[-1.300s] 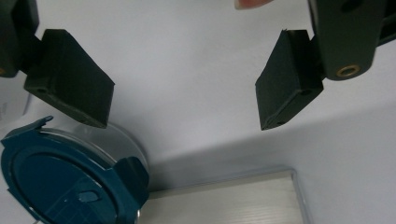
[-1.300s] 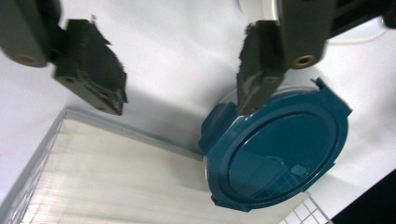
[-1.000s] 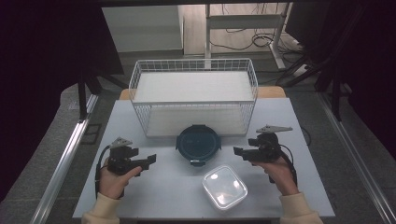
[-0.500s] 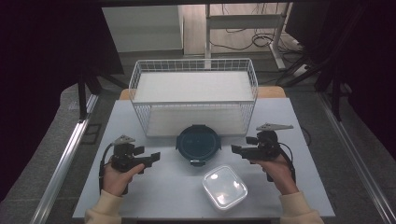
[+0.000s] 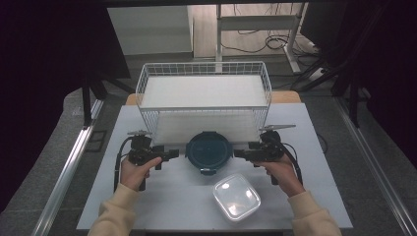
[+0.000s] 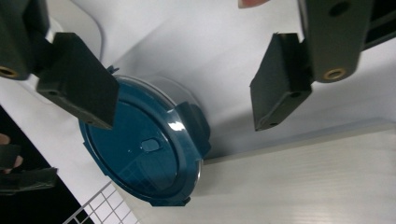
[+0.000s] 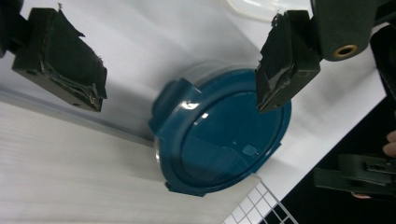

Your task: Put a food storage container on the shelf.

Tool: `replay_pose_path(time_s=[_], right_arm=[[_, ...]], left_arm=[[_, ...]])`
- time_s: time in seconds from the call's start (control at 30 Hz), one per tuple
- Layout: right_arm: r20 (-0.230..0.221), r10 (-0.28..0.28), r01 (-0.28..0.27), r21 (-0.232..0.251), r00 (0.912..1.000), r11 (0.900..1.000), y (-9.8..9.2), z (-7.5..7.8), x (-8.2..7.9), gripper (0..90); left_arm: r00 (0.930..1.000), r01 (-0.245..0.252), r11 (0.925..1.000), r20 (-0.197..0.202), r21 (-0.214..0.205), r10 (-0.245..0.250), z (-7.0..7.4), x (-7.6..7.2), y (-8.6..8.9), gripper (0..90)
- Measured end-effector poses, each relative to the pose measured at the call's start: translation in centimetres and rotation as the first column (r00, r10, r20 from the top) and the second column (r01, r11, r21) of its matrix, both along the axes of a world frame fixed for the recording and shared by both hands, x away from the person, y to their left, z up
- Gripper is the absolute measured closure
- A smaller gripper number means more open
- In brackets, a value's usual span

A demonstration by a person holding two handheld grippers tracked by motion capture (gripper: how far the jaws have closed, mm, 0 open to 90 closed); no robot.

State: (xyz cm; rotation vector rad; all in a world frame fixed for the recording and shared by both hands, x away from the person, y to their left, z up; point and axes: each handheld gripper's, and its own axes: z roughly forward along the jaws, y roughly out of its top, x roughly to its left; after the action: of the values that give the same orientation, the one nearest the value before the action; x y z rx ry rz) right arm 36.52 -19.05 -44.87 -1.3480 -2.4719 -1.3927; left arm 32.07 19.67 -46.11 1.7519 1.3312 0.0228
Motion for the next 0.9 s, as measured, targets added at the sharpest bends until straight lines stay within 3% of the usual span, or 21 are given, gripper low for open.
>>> replay_pose_path(time_s=[0.03, 0.13, 0.17, 0.3, 0.33, 0.5, 0.53, 0.9], right_arm=[[-0.005, 0.005, -0.005, -0.006, 1.0, 1.0, 0.3, -0.1, 0.3, 15.3], [-0.022, 0.01, -0.01, -0.008, 0.9997, 0.9999, 0.9, -0.1, 0.8, 14.5], [-0.031, 0.01, -0.01, -0.005, 0.9995, 0.9999, 1.1, -0.1, 1.0, 14.3], [-0.06, 0.002, -0.002, 0.002, 0.9982, 1.0, 1.6, -0.5, 1.7, 12.8], [-0.081, 0.01, -0.009, 0.008, 0.9966, 0.9999, 1.9, -0.8, 1.8, 11.9], [-0.121, 0.01, -0.007, 0.022, 0.9926, 0.9997, 2.4, -1.3, 2.3, 11.1], [-0.139, 0.008, -0.005, 0.018, 0.9903, 0.9998, 2.8, -1.5, 2.5, 10.5], [-0.205, -0.01, 0.007, -0.015, 0.9786, 0.9999, 3.8, -3.3, 3.7, 7.9]], left_arm=[[0.9994, 0.019, 0.9998, -0.028, -0.012, -0.019, -0.2, 0.7, -0.3, 19.1], [0.9982, 0.03, 0.9993, -0.052, -0.023, -0.031, -0.3, 1.4, -0.8, 14.5], [0.9976, 0.035, 0.9986, -0.058, -0.04, -0.037, -0.4, 1.8, -1.0, 13.3], [0.9964, 0.04, 0.9985, -0.073, -0.037, -0.043, -0.7, 2.8, -1.7, 11.2], [0.9949, 0.049, 0.9973, -0.086, -0.055, -0.054, -1.2, 3.3, -1.9, 10.5], [0.9925, 0.05, 0.9963, -0.108, -0.069, -0.058, -1.4, 3.9, -2.3, 8.7], [0.9898, 0.055, 0.9938, -0.126, -0.097, -0.067, -1.6, 4.3, -2.3, 8.1], [0.9756, 0.087, 0.9838, -0.187, -0.157, -0.116, -3.3, 5.4, -3.1, 6.0]])
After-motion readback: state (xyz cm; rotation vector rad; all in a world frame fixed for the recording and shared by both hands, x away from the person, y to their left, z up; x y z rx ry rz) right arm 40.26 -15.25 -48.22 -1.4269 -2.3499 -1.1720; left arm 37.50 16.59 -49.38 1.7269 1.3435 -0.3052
